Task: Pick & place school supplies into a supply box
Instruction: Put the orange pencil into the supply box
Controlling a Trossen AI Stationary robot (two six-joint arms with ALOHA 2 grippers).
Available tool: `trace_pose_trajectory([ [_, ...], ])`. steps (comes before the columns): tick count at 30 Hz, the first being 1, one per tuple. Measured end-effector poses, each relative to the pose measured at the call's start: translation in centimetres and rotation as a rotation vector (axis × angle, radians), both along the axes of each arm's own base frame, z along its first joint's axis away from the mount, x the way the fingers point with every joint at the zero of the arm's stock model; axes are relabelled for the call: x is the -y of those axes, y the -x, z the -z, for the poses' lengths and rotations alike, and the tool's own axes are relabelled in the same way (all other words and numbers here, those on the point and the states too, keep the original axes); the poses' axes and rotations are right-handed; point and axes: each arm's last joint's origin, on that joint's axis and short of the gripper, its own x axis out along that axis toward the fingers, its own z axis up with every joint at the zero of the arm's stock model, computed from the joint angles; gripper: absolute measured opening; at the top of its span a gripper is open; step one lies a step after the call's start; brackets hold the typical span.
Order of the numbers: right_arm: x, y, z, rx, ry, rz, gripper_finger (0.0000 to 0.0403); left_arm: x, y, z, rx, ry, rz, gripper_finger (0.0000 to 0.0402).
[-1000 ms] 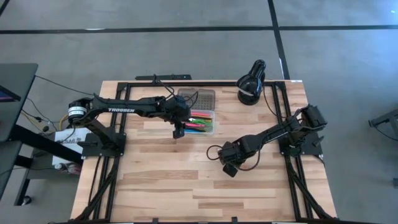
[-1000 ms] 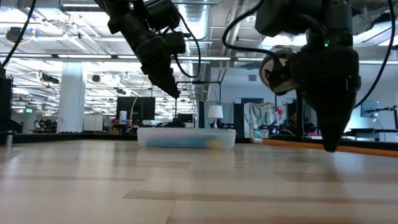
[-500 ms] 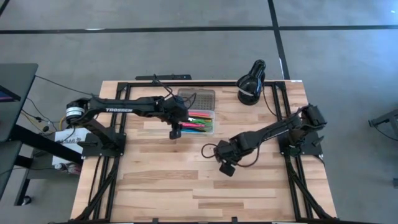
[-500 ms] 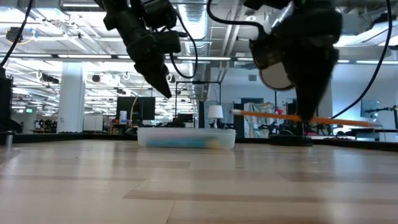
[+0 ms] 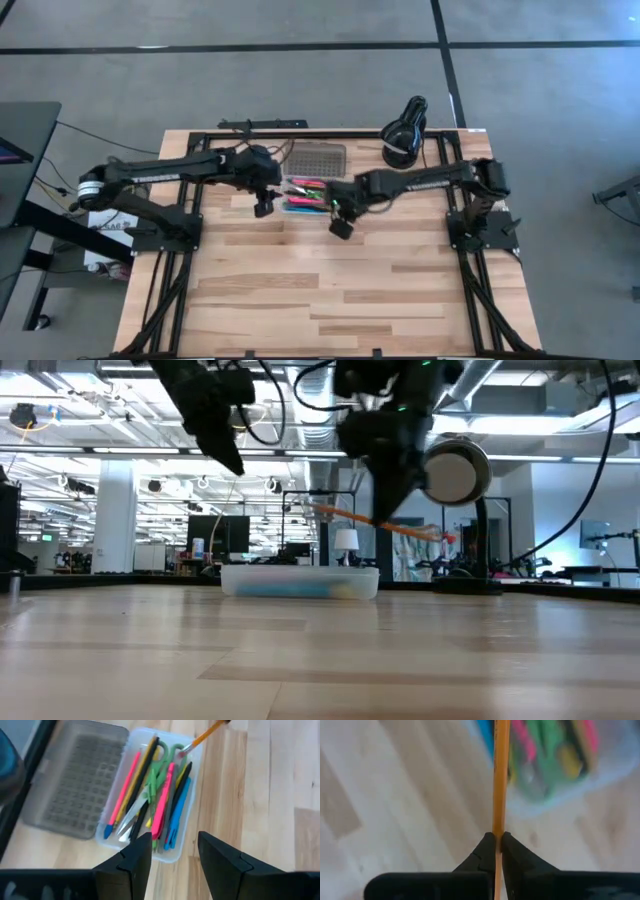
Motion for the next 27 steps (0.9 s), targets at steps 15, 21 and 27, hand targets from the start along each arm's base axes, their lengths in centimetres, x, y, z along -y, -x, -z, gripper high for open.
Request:
trace_pose_trajectory([
  [15, 6.6, -7.8, 1.3, -0.018, 0.082, -0.15, 0.0, 2.4, 4.9, -3.7, 0.092, -0.029, -0.151, 0.0155],
  [21, 8.2, -8.8, 2.9, -0.036, 0.053, -0.139, 0.0, 3.4, 5.8, -4.0, 0.093, -0.051, -0.178, 0.0155],
  [27, 8.1, -8.9, 4.9, -0.103, 0.021, -0.166, 0.0017, 3.8, 6.4, -4.2, 0.087, -0.072, -0.197, 0.0155],
])
